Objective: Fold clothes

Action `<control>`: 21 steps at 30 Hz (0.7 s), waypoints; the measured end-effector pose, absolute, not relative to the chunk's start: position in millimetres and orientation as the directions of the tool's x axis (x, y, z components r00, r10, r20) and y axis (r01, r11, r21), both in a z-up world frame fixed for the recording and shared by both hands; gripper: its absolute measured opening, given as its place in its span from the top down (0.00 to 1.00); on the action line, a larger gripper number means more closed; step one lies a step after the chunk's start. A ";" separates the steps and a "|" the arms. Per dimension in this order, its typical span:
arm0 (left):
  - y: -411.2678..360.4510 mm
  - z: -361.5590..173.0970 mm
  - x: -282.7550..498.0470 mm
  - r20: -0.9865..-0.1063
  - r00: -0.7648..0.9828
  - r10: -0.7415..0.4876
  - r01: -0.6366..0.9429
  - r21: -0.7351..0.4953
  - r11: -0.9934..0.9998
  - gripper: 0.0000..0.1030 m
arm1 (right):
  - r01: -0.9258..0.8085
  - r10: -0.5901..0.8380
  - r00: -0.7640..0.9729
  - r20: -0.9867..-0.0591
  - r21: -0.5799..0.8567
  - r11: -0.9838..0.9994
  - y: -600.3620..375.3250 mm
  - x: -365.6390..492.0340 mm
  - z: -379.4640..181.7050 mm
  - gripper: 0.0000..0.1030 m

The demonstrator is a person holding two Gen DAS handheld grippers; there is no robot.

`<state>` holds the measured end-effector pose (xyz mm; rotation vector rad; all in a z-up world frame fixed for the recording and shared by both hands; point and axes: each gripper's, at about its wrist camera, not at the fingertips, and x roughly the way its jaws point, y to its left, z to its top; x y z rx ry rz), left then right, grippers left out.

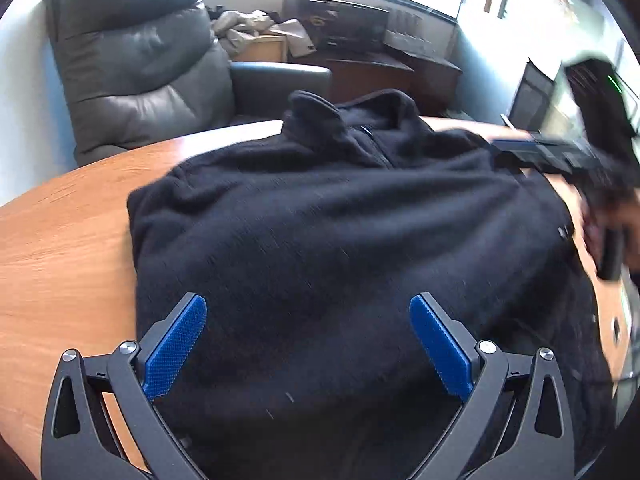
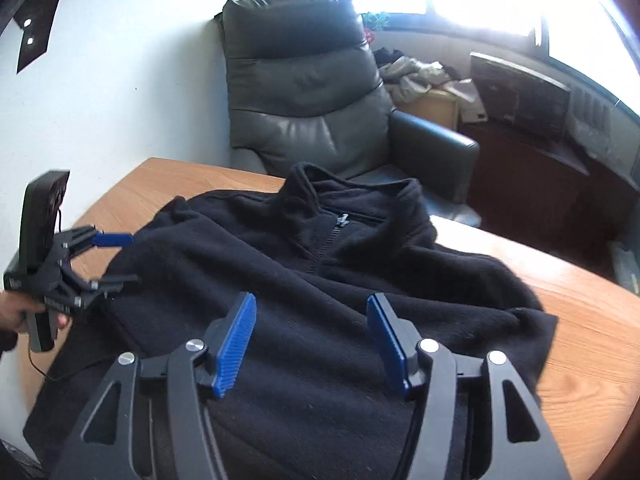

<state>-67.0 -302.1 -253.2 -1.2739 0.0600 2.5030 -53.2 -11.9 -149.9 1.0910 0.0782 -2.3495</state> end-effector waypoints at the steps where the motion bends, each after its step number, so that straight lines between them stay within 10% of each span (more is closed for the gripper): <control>1: -298.2 -254.2 -56.9 -0.797 -0.535 0.280 -0.325 -0.112 -0.939 0.00 | 0.518 -0.477 -0.497 -0.725 0.193 -0.833 -20.1 -60.3 -151.3 0.40; 9: -289.6 -276.3 -9.4 -0.796 -0.522 0.306 -0.293 -0.170 -0.941 0.00 | 0.676 -0.611 -0.344 -0.713 0.264 -0.688 -83.1 -66.0 -155.4 0.40; 21: -298.3 -281.9 -1.2 -0.775 -0.559 0.296 -0.246 -0.186 -0.951 0.00 | 0.744 -0.295 -0.514 -0.805 -0.247 -0.621 -104.3 35.6 -205.0 0.34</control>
